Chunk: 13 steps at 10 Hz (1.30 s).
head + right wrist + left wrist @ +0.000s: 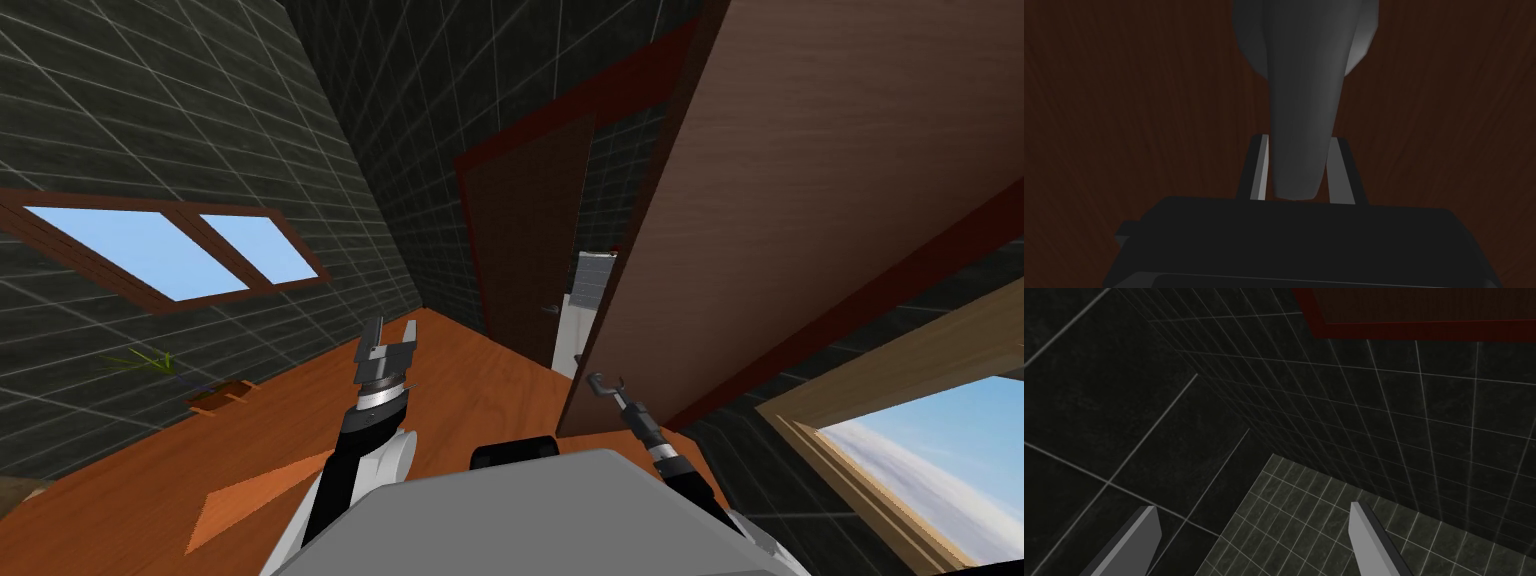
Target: Pull the door open
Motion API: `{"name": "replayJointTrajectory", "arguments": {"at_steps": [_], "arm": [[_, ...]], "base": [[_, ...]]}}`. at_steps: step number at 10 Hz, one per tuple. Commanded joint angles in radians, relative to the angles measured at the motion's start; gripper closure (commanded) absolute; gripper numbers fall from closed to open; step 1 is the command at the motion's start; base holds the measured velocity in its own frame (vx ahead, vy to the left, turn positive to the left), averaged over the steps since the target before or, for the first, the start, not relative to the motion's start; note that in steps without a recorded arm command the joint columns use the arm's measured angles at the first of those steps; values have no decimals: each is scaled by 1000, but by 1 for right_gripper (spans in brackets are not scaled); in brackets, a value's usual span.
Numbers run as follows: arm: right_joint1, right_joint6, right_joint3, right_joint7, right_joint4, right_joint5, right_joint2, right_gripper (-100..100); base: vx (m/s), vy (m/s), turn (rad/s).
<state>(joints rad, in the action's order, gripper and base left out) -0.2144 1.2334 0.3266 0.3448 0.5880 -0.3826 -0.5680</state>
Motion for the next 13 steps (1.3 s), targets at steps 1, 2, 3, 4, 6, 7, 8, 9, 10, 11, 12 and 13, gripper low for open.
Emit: {"name": "replayJointTrajectory", "arguments": {"at_steps": [1, 2, 3, 4, 6, 7, 8, 9, 10, 11, 12, 13], "arm": [[-4, 18, 12, 4, -8, -1, -1, 100], [-5, 22, 14, 5, -10, -1, -1, 100], [-9, 36, 23, 8, -16, -2, -2, 100], [-11, 45, 29, 10, -20, -3, -3, 100], [-16, 67, 43, 14, -30, -4, -4, 100], [-18, 74, 47, 16, -33, -4, -5, 100], [-20, 81, 52, 17, -36, -5, -5, 100], [-26, 63, 40, 12, -23, -11, -15, 100], [-16, 47, 36, 17, -16, 18, -6, 100], [-8, 37, 32, 20, -9, 36, -1, 100], [-4, 31, 30, 22, -5, 46, 3, 100], [6, 19, 26, 26, 3, 69, 10, 100]], "base": [[-156, -41, 217], [-236, -59, 197], [-256, -58, 214], [-262, -54, 179], [-230, -73, 186], [-218, -63, 140], [-202, -67, 98], [-89, -37, 14], [-127, -21, -57], [-189, -16, -50], [-151, -9, -27], [-125, -11, -46]]}}
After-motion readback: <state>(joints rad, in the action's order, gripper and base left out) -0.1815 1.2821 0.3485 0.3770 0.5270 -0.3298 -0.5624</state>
